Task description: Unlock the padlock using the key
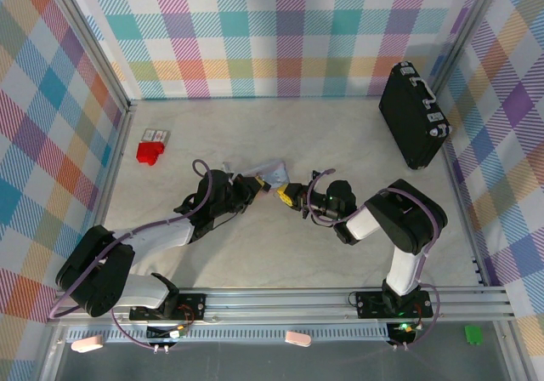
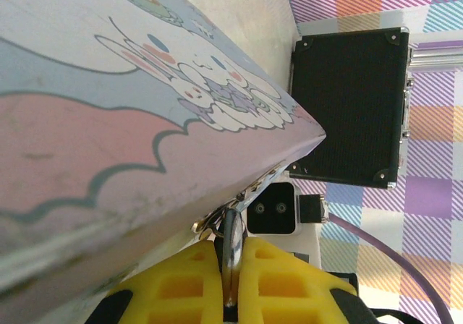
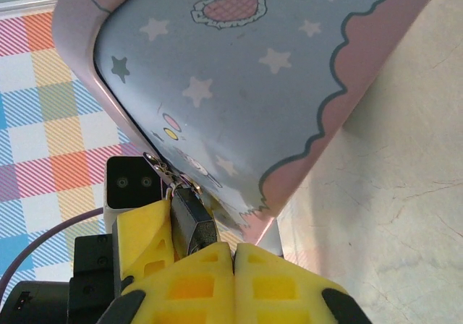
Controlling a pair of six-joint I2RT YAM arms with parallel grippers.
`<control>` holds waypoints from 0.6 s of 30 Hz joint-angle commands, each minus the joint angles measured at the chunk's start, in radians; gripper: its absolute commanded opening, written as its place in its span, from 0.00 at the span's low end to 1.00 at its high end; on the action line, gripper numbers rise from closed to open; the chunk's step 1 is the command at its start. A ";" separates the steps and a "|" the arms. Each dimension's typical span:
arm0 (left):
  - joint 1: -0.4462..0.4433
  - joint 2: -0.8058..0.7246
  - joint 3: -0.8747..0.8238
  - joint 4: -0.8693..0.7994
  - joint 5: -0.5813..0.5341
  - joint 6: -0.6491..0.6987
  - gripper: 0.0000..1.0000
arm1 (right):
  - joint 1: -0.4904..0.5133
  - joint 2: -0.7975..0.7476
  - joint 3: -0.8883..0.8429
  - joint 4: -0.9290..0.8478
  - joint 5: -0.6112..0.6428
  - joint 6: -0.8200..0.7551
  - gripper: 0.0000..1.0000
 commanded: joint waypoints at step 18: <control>-0.088 0.026 0.040 0.041 0.201 0.004 0.00 | 0.109 -0.054 0.018 0.067 -0.034 -0.053 0.00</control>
